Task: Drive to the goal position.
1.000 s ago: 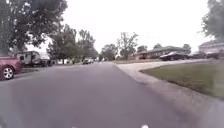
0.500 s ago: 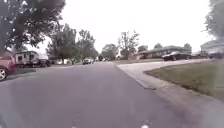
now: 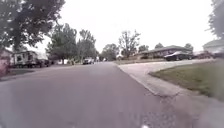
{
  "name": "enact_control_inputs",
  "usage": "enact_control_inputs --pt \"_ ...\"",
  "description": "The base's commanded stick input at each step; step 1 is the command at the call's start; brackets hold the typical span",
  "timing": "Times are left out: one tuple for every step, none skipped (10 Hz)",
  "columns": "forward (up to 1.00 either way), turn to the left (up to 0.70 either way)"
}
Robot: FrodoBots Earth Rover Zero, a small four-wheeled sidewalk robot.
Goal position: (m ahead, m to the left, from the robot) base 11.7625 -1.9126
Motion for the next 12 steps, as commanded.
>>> enact_control_inputs --pt "1.00 0.00" --pt "1.00 0.00" --pt "1.00 0.00" --pt "1.00 0.00" --pt "1.00 0.00" --pt "1.00 0.00" --pt "1.00 0.00" --pt "1.00 0.00" --pt "1.00 0.00" --pt "1.00 0.00" --pt "1.00 0.00" --pt "1.00 0.00"
